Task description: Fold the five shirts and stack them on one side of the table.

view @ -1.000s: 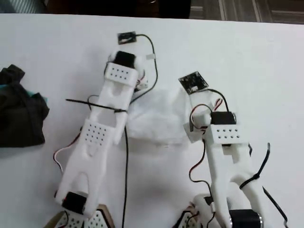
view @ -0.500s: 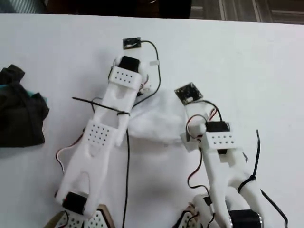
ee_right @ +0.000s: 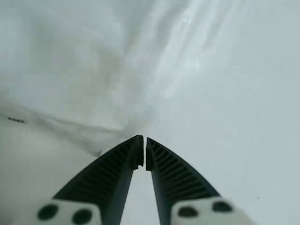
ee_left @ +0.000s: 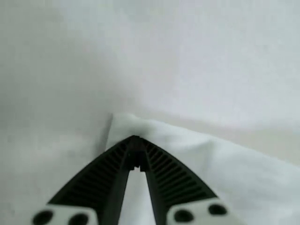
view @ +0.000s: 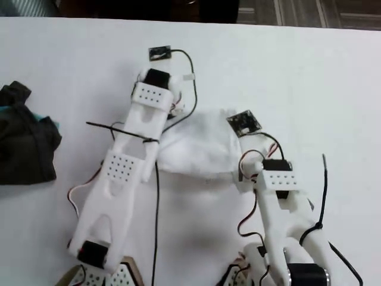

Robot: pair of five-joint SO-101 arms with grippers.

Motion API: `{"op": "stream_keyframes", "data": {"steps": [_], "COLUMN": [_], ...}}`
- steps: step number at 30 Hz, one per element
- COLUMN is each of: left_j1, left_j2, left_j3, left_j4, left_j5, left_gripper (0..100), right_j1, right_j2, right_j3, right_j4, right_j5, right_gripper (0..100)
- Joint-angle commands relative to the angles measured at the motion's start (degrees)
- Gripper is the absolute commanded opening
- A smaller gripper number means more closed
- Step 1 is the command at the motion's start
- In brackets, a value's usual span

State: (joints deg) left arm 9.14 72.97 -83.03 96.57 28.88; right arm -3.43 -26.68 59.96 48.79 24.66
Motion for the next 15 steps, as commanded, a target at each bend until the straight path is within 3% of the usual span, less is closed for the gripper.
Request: {"op": "stream_keyframes", "data": {"steps": [1,9,15], "left_j1": [-2.9,-3.4,-5.0], "left_j2": [-3.1,-7.8,-14.9], "left_j3": [-5.1,-9.8,-8.3], "left_j4": [3.0,5.7,6.2], "left_j5": [0.1,-4.3,-5.2], "left_gripper": [3,3,3], "right_j1": [1.8,3.2,2.5], "right_j2": [-2.5,-6.5,-5.2], "right_j3": [-0.3,-9.8,-27.1], "right_j4": [-0.4,8.8,11.3], "right_j5": [2.5,2.7,-6.0], "right_gripper": [2.0,2.0,1.9]}}
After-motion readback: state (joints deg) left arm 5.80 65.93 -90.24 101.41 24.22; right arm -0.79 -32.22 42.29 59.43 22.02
